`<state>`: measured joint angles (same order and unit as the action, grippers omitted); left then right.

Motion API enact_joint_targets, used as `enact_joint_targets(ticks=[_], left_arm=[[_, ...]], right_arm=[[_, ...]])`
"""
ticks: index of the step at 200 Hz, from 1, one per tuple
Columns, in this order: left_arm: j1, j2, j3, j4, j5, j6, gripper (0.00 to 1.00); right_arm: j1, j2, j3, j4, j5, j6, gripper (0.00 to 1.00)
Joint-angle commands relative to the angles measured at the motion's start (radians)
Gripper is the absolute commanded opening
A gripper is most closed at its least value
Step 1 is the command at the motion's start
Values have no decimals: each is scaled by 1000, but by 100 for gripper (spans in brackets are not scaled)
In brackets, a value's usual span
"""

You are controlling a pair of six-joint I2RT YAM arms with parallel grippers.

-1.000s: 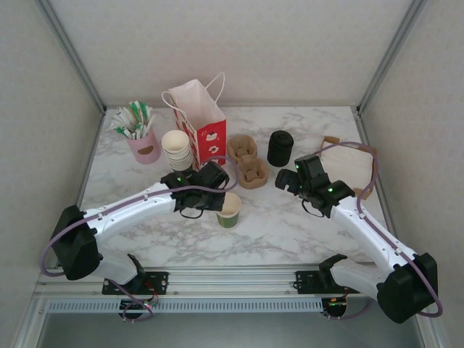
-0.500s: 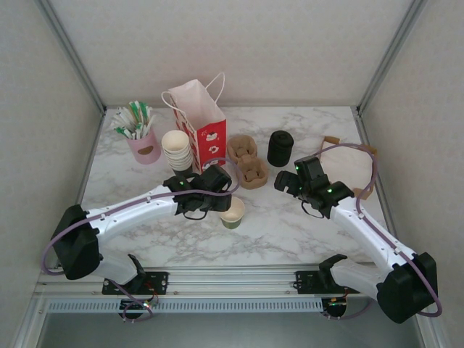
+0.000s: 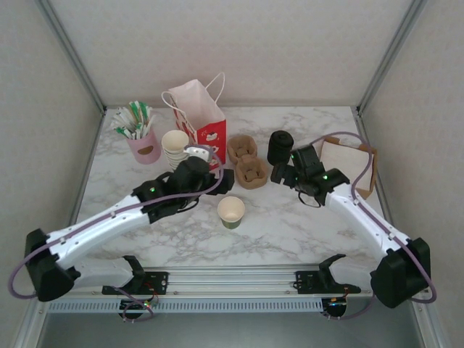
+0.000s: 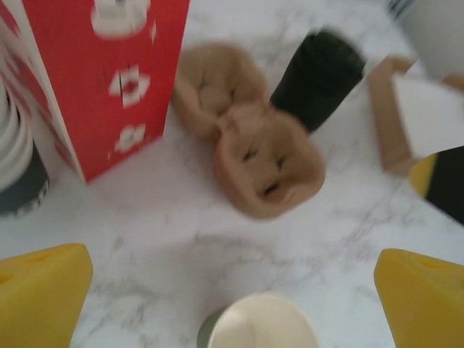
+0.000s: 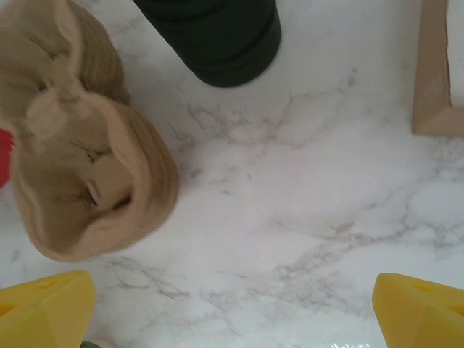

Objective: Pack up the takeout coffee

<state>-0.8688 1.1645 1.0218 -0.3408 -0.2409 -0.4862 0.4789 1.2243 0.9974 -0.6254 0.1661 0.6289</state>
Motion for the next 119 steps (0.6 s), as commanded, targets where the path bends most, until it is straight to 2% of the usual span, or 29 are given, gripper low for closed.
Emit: enact_joint_targets(ticks=[1,26,46,63,88,119], left_arm=[[2,-51,-131,282,-94,109,100],[2,-93,-270,464,-159,153,100],[2,-139,-382,584,-151,166,100],[2,-170,-465,667,-143,180,100],[3,-208,-535,716,-165,202,100],[5,-223,-555,724,-163,215,100]], right_arm=[[-8,63,113,-20,54,-71,99],[-22,193,273,-47,75,-173,99],[-74,297,400,-83,-9,-226,99],[-128,353,448,-42,-90,-263,99],[-192,468,571,-74,-186,-281,99],[-219,595,709,-132,-236,-301,98]])
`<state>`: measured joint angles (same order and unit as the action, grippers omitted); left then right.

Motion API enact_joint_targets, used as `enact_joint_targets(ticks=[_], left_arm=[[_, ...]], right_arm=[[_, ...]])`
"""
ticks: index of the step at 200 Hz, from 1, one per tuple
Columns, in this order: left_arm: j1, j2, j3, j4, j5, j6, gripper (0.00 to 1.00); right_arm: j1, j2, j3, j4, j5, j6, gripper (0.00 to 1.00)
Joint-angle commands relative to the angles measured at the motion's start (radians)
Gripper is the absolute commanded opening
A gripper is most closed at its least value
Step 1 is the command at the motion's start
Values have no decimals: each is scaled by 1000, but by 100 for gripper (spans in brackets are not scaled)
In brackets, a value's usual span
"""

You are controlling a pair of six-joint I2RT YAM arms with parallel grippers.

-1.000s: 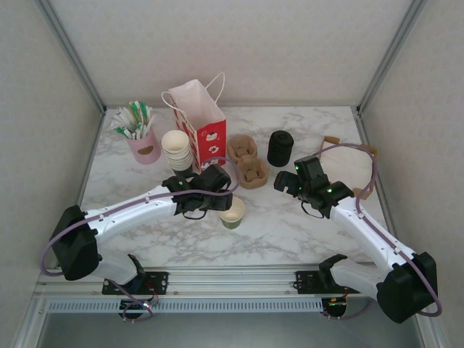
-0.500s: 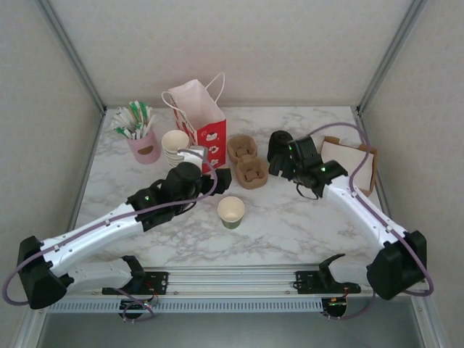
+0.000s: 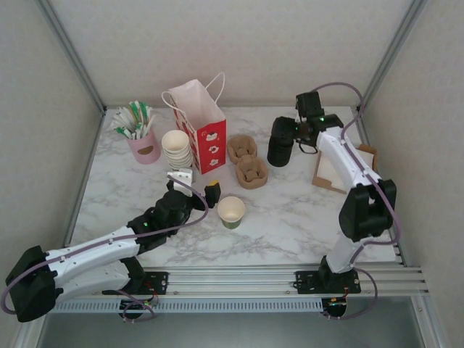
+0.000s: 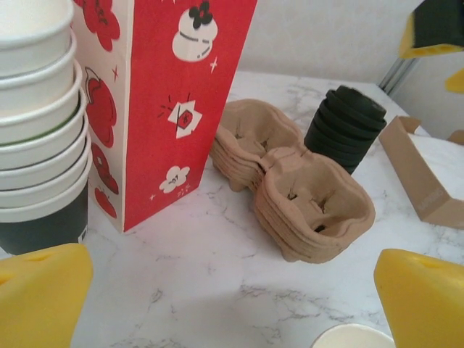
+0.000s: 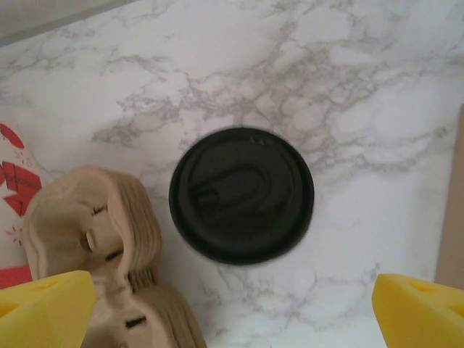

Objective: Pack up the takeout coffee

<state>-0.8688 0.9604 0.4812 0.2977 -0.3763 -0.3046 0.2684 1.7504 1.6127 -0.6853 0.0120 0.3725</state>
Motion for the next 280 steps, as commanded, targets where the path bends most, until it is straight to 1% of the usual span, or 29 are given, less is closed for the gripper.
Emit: enact_joint_targets(ticks=[1,47,95,129,161,200,252,280], left_arm=[[5,-19,-14,85,-27,33,100],[6,15,-1,81,18,33,100],[7,32,2,80,23,33,100],[7,49,8,81,31,35,100],[7,70,16,82,40,35,100],[6,88,22,84,48,33,100],[6,91,24,82,51,35,100],[6,93,25,80,51,36,100]], right_arm=[[-9,72,97,-74,-82,-45,98],[-47,222,288,-217,-94,-82,96],[-56,338,448,-360,-106,-114,93],[-55,372,474,-375,-127,-125,91],[-55,390,481,-378,-160,-131,88],[-51,404,482,-378,-179,-135,86],[-43,425,495,-391,-176,-140,86],[-42,439,507,-397,-173,-143,85]])
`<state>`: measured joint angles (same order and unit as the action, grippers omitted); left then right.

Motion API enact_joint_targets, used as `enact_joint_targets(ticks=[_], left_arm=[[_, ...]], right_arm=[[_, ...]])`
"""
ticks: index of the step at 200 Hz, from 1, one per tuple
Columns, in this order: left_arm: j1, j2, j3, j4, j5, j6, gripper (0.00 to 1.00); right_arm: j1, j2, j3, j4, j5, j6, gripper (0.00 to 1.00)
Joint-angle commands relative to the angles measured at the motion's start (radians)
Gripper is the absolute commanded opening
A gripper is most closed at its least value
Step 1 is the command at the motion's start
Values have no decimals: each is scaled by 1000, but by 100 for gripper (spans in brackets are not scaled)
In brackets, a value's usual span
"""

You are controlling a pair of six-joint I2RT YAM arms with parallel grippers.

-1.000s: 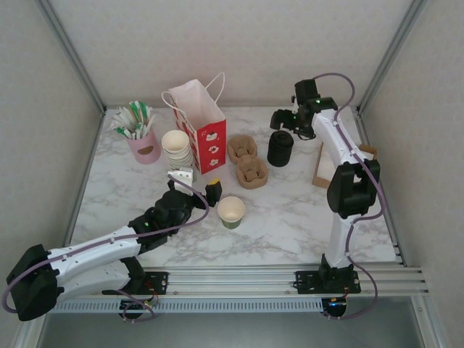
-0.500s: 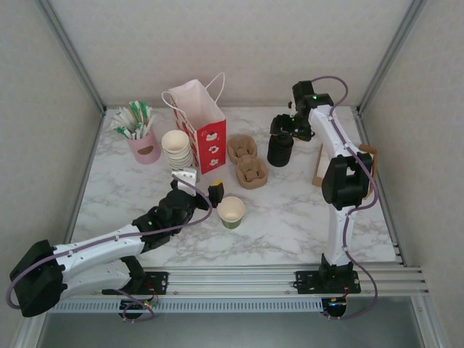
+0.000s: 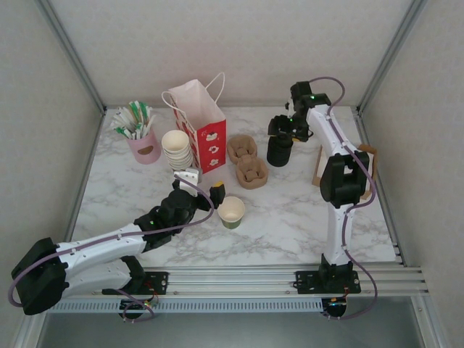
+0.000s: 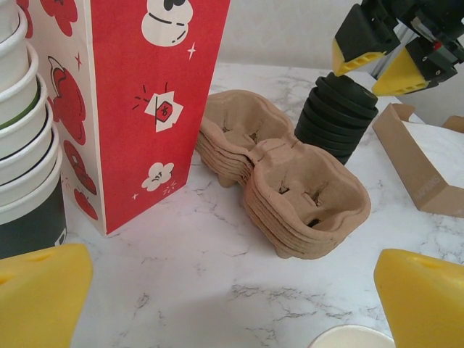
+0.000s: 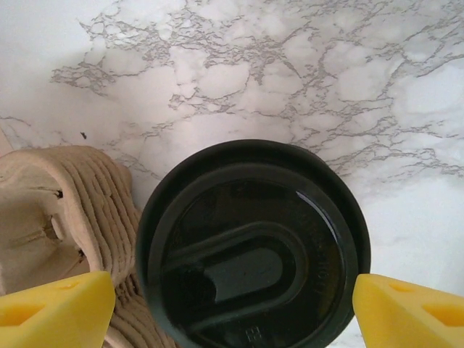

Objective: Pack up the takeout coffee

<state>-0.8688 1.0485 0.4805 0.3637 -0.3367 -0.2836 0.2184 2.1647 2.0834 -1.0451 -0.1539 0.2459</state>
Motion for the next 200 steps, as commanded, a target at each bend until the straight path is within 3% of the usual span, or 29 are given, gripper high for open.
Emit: enact_joint_targets(ticks=[1,67,156,200], left_arm=[[6,5,26,14,11,15,100],[6,15,29,15,16,15,100],[5,23,33,13,22,16,100],[6,24,35,11,25,17,100]], right_arm=[[8,24,37,-37,-7,-16,85],[10,35,44,-42,-3,-16,81],[11,1,30,-37,34,-8,87],[10,12,29,-32,32,-7,85]])
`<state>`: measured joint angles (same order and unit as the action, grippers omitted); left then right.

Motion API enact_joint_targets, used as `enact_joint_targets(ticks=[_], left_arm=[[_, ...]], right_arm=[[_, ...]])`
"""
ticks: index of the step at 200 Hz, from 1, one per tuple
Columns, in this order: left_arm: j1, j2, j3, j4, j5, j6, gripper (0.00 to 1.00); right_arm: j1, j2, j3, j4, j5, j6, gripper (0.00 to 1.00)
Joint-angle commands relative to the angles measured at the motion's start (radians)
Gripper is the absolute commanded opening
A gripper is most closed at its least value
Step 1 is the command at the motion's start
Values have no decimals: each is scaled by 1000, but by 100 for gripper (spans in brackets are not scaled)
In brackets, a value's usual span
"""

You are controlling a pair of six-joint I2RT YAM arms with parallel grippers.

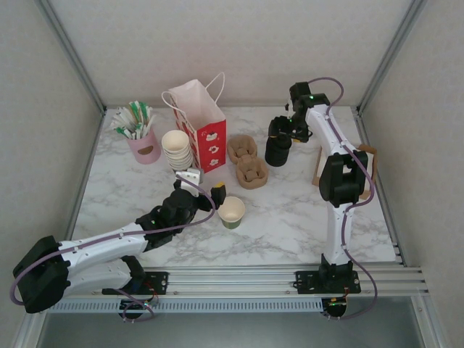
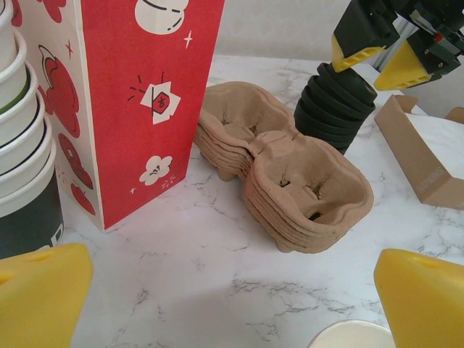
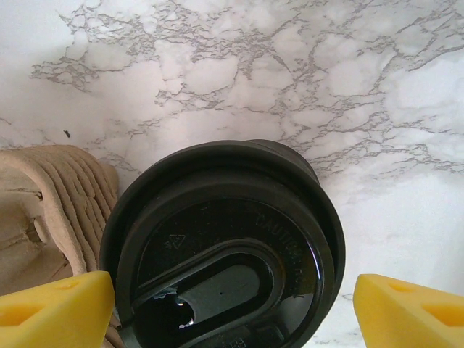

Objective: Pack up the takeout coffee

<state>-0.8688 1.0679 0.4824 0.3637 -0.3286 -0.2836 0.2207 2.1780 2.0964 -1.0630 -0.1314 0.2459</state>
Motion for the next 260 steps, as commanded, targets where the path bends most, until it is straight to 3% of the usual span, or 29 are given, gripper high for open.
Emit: enact_joint_targets(ticks=[1,70,260], left_arm=[[6,4,33,11,17,17,100],[6,7,34,12,19,17,100],[6,17,38,9,22,18,100]], right_arm=[[7,0,15,-14,9,-7,85],[8,11,14,-9,-8,-5,79],[11,17,4,1,-31,1,78]])
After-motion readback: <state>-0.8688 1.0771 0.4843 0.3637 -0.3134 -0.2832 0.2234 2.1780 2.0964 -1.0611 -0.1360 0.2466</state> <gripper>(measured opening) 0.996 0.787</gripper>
